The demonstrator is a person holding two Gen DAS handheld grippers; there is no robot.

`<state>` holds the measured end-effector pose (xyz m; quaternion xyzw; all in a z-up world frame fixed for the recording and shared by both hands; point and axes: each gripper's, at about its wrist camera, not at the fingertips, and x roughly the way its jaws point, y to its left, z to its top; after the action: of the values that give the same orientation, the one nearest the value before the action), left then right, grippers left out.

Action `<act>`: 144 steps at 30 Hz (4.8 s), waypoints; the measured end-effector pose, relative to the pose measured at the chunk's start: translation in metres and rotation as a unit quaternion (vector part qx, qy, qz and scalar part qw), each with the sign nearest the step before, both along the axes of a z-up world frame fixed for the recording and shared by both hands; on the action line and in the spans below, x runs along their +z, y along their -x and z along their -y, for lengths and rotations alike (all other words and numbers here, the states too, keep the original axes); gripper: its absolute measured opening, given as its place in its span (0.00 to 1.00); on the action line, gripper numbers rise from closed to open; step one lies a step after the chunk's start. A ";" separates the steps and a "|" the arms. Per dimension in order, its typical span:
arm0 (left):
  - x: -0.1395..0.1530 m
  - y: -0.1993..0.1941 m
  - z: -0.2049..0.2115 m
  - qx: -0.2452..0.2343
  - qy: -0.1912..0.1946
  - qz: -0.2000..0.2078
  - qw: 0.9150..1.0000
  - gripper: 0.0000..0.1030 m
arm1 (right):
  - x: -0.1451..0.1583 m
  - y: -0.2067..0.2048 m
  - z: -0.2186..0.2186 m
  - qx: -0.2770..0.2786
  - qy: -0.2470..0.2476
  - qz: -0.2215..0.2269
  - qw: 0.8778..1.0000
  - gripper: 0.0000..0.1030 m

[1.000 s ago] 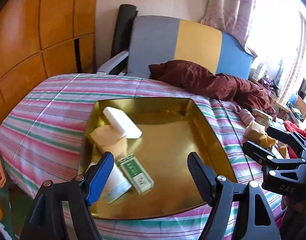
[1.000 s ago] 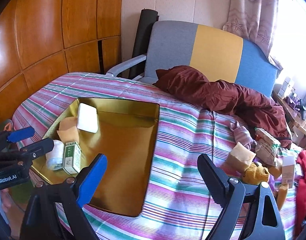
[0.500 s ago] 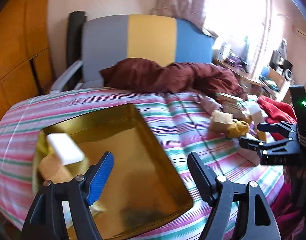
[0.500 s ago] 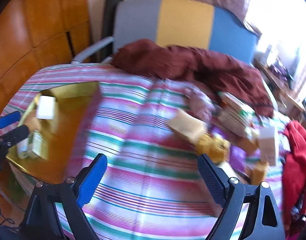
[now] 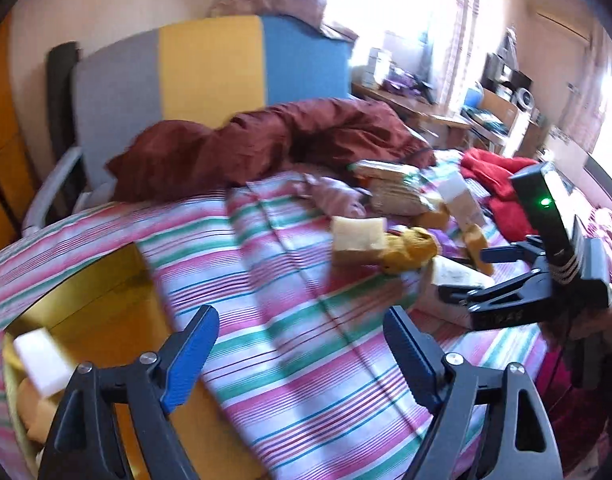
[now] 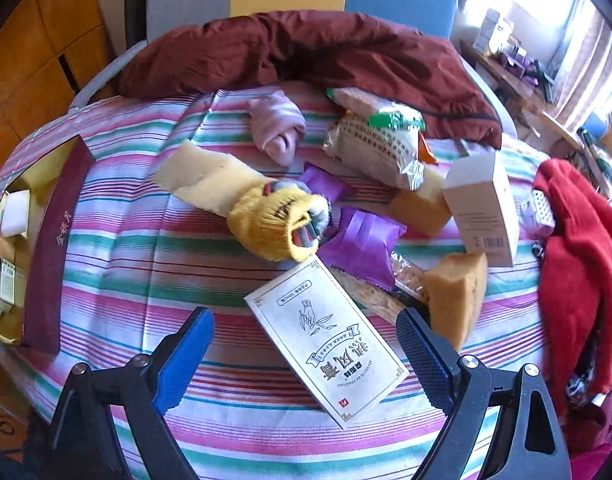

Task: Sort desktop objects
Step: 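Grasp the yellow sponge with the left tool while the right tool grasps the white printed box, then place the sponge and the white printed box into the gold tray, then move both tools back toward the remaining items on the bed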

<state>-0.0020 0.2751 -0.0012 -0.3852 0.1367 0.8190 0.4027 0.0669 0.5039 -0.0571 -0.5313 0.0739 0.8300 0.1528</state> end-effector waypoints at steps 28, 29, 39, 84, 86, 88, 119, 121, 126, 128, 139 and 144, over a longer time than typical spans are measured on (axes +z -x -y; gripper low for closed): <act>-0.065 0.062 -0.128 -0.036 0.026 0.063 0.997 0.88 | -0.027 0.009 -0.001 0.015 -0.030 0.065 0.997 0.73; -0.067 0.063 -0.130 -0.034 0.030 0.063 0.997 0.84 | -0.027 0.009 -0.001 0.015 -0.032 0.067 0.997 0.73; -0.059 0.052 -0.120 -0.032 0.015 0.046 0.998 0.53 | -0.026 0.009 -0.003 0.019 -0.031 0.059 0.998 0.57; 0.013 0.020 0.216 0.303 0.028 -0.104 0.947 0.55 | 0.062 0.068 0.234 0.238 0.124 -0.127 0.955 0.50; 0.008 0.022 0.222 0.313 0.034 -0.098 0.944 0.58 | 0.056 0.077 0.249 0.243 0.126 -0.117 0.955 0.51; 0.007 0.020 0.227 0.319 0.029 -0.096 0.943 0.62 | 0.049 0.085 0.260 0.243 0.133 -0.107 0.955 0.52; 0.026 -0.002 0.226 0.319 0.024 -0.129 0.939 0.71 | 0.046 0.042 0.270 0.231 0.064 -0.145 0.960 0.76; 0.025 -0.003 0.223 0.314 0.025 -0.128 0.941 0.73 | 0.048 0.039 0.265 0.227 0.064 -0.151 0.960 0.76; 0.021 -0.006 0.212 0.295 0.023 -0.118 0.948 0.74 | 0.052 0.033 0.243 0.190 0.050 -0.172 0.965 0.76; 0.021 -0.009 0.208 0.285 0.017 -0.117 0.951 0.75 | 0.052 0.032 0.231 0.174 0.056 -0.171 0.968 0.77; 0.024 -0.019 0.179 0.215 -0.025 -0.097 0.971 0.75 | 0.058 0.018 0.154 0.105 0.051 -0.162 0.980 0.84; 0.023 -0.016 0.168 0.200 -0.040 -0.066 0.977 0.75 | 0.065 0.005 0.089 0.012 0.066 -0.167 0.984 0.84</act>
<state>0.0143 0.1069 0.0219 -0.3333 0.0504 0.9115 0.2356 0.0618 0.4154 0.0079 -0.3951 0.1461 0.9022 0.0928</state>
